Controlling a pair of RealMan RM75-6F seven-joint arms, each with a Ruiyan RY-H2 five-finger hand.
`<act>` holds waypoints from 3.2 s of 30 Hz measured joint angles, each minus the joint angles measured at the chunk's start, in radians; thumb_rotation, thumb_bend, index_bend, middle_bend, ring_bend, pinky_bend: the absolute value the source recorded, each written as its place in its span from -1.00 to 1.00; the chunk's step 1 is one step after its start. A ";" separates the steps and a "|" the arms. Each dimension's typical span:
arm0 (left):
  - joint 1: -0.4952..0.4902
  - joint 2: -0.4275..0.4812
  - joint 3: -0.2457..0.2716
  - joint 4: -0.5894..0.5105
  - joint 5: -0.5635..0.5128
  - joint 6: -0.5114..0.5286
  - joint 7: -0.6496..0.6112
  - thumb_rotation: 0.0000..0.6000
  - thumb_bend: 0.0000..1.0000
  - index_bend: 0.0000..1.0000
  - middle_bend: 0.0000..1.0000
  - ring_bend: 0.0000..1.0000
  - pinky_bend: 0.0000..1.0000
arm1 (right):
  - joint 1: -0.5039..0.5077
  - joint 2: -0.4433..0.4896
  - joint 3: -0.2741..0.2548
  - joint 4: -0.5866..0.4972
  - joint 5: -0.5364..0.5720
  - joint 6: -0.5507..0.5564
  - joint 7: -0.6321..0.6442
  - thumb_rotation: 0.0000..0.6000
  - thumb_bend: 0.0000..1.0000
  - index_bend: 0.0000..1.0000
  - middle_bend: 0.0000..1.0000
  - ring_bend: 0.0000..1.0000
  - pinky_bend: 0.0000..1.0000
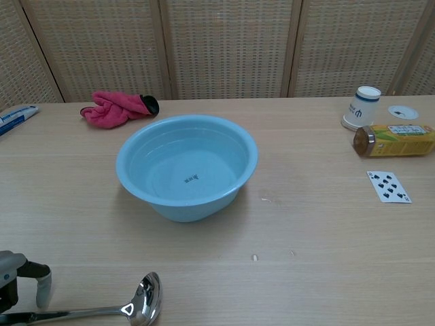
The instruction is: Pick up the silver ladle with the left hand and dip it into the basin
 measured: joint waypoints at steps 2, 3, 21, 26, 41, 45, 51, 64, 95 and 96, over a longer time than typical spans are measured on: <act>-0.001 -0.007 -0.001 0.008 -0.001 0.001 0.002 1.00 -0.28 -0.06 0.96 0.82 1.00 | 0.000 0.000 0.000 0.000 0.001 -0.001 0.001 1.00 -1.00 -1.00 -1.00 -1.00 -1.00; -0.002 -0.014 -0.002 0.014 -0.002 0.001 0.004 1.00 -0.28 -0.06 0.96 0.82 1.00 | 0.000 0.000 0.000 0.001 0.002 -0.002 0.002 1.00 -1.00 -1.00 -1.00 -1.00 -1.00; -0.020 -0.063 -0.030 0.057 -0.010 0.019 0.009 1.00 -0.25 -0.03 0.96 0.82 1.00 | 0.004 0.002 0.000 0.004 0.009 -0.011 0.008 1.00 -1.00 -1.00 -1.00 -1.00 -1.00; -0.021 -0.078 -0.027 0.070 -0.015 0.020 0.020 1.00 -0.25 -0.03 0.96 0.82 0.99 | 0.005 0.001 -0.001 0.004 0.009 -0.014 0.007 1.00 -1.00 -1.00 -1.00 -1.00 -1.00; -0.027 -0.096 -0.028 0.090 -0.031 0.021 0.036 1.00 -0.11 0.09 0.96 0.82 0.97 | 0.006 0.004 0.000 0.006 0.014 -0.017 0.017 1.00 -1.00 -1.00 -1.00 -1.00 -1.00; -0.028 -0.099 -0.028 0.093 -0.036 0.022 0.040 1.00 -0.09 0.12 0.96 0.82 0.97 | 0.005 0.006 0.001 0.003 0.012 -0.013 0.019 1.00 -1.00 -1.00 -1.00 -1.00 -1.00; -0.029 -0.096 -0.031 0.093 -0.035 0.027 0.033 1.00 -0.02 0.16 0.96 0.82 0.95 | 0.003 0.009 0.000 -0.001 0.007 -0.008 0.022 1.00 -1.00 -1.00 -1.00 -1.00 -1.00; -0.031 -0.001 -0.037 0.013 0.028 0.064 -0.061 1.00 0.05 0.32 0.95 0.81 0.92 | 0.003 0.007 -0.001 0.001 0.008 -0.010 0.017 1.00 -1.00 -1.00 -1.00 -1.00 -1.00; -0.432 0.371 -0.396 -0.301 -0.544 -0.059 0.138 1.00 0.05 0.37 0.93 0.78 0.90 | 0.019 -0.017 0.020 0.033 0.072 -0.042 -0.027 1.00 -1.00 -1.00 -1.00 -1.00 -1.00; -0.465 0.361 -0.403 -0.268 -0.585 -0.073 0.159 1.00 0.05 0.37 0.93 0.78 0.90 | 0.020 -0.018 0.022 0.035 0.078 -0.044 -0.028 1.00 -1.00 -1.00 -1.00 -1.00 -1.00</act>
